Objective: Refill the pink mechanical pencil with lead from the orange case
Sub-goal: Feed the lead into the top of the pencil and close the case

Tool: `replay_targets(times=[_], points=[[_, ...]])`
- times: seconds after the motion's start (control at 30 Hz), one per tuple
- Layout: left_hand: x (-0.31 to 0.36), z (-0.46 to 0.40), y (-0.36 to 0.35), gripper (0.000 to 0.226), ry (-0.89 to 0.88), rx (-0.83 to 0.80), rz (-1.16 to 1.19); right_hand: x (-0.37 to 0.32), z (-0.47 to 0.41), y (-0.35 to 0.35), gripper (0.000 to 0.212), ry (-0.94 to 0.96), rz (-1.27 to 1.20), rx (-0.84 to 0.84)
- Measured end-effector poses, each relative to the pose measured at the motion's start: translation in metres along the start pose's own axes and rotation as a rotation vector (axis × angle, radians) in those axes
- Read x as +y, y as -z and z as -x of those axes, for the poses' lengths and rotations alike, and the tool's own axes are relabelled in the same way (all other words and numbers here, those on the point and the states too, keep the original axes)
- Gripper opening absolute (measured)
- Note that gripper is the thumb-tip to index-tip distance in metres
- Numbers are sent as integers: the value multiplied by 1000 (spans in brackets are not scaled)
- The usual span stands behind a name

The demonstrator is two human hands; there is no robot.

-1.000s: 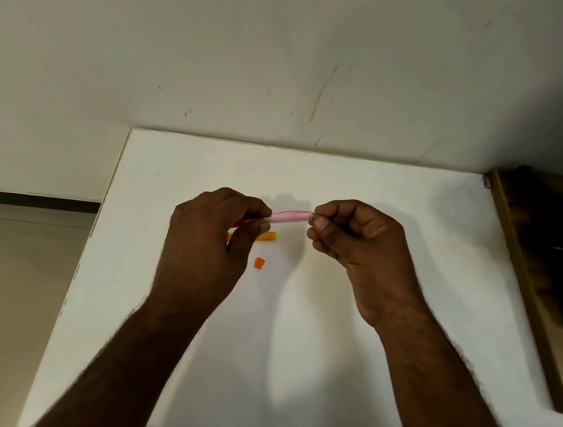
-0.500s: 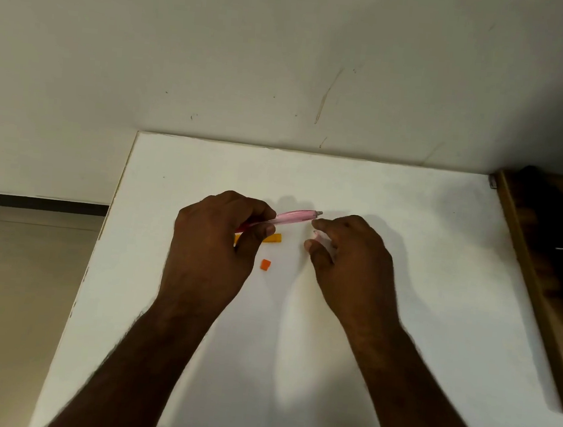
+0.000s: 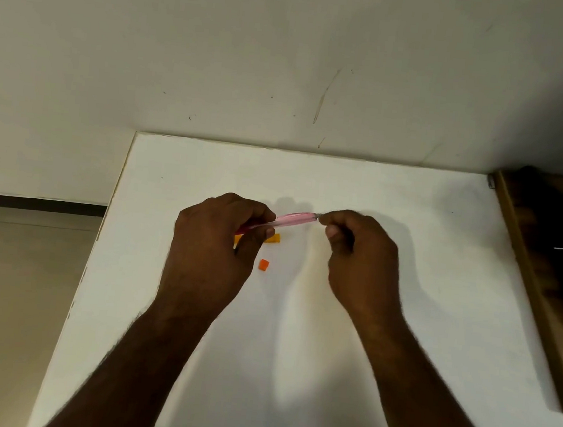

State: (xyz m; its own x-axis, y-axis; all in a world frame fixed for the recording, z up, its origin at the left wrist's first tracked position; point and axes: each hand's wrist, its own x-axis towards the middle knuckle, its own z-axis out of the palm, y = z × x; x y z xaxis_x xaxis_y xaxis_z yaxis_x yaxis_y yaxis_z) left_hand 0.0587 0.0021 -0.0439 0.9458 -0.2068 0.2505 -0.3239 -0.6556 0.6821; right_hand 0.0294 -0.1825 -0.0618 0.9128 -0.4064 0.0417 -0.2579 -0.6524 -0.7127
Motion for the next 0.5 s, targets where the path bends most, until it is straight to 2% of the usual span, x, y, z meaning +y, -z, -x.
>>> replay_targets(times=[0.1, 0.2, 0.5], points=[[0, 0, -1, 10, 0, -7, -9, -1, -6, 7, 21, -231, -496, -7], [0, 0, -1, 10, 8, -9, -12, -4, -8, 13, 16, -366, -918, -85], [1, 0, -2, 9, 3, -10, -26, -8, -7, 14, 18, -379, -978, -155]])
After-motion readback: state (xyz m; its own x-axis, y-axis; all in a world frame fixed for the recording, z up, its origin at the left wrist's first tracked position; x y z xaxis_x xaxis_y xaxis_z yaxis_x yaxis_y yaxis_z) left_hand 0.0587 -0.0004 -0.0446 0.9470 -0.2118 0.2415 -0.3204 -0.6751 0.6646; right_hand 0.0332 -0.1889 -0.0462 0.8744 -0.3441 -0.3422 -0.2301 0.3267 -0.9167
